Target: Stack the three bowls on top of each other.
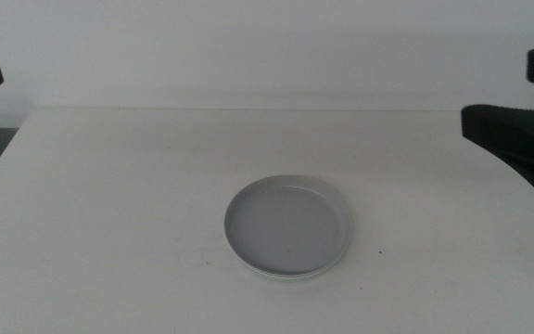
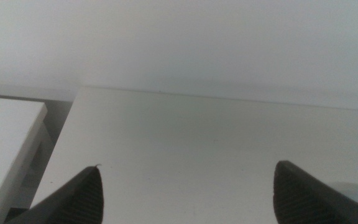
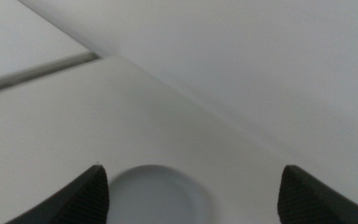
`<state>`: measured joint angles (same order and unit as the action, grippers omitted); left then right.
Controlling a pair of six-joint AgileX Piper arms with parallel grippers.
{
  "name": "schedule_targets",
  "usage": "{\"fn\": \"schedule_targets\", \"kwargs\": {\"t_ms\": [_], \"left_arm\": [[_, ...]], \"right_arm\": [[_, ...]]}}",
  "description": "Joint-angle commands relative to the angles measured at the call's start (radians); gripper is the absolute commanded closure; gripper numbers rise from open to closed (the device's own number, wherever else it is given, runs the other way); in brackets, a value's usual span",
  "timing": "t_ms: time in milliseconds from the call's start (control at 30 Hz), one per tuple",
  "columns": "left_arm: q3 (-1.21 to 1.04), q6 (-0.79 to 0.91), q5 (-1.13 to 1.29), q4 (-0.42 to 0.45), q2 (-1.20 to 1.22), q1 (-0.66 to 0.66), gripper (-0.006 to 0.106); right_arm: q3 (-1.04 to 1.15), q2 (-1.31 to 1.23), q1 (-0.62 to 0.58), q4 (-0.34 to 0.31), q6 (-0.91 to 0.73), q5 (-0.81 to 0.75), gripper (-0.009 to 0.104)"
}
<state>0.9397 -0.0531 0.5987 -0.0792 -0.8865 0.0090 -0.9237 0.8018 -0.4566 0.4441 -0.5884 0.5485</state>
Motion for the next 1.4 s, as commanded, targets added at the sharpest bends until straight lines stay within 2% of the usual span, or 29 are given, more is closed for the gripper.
{"fn": "schedule_targets", "kwargs": {"t_ms": [0,33,100,300,500,667,800,1367], "left_arm": [[0.0,-0.004,-0.026,0.005,0.004,0.001,0.007],[0.0,-0.004,-0.028,0.005,0.004,0.001,0.007],[-0.012,-0.004,-0.033,-0.002,0.006,0.001,0.007],[-0.228,-0.004,-0.074,-0.014,0.213,0.001,0.007],[-0.619,-0.004,-0.212,-0.064,0.584,0.001,0.007],[-0.817,-0.004,-0.213,-0.067,0.808,0.001,0.007],[-0.932,-0.004,-0.25,-0.069,0.887,0.001,0.007],[-0.94,0.003,-0.323,-0.06,0.887,0.001,0.007]], "right_arm": [[0.043,-0.021,-0.001,-0.088,-0.005,-0.089,0.002],[0.075,-0.036,-0.001,-0.132,-0.005,-0.143,0.002],[0.139,-0.068,-0.001,-0.179,-0.005,-0.233,0.002],[0.409,-0.207,0.075,-0.18,-0.004,-0.357,0.002],[0.709,-0.5,0.322,-0.18,0.021,-0.415,0.002],[0.911,-0.721,0.468,-0.163,0.021,-0.403,0.002],[0.924,-0.802,0.507,-0.165,0.021,-0.292,0.002],[0.924,-0.802,0.507,-0.125,0.021,-0.317,0.002]]}}
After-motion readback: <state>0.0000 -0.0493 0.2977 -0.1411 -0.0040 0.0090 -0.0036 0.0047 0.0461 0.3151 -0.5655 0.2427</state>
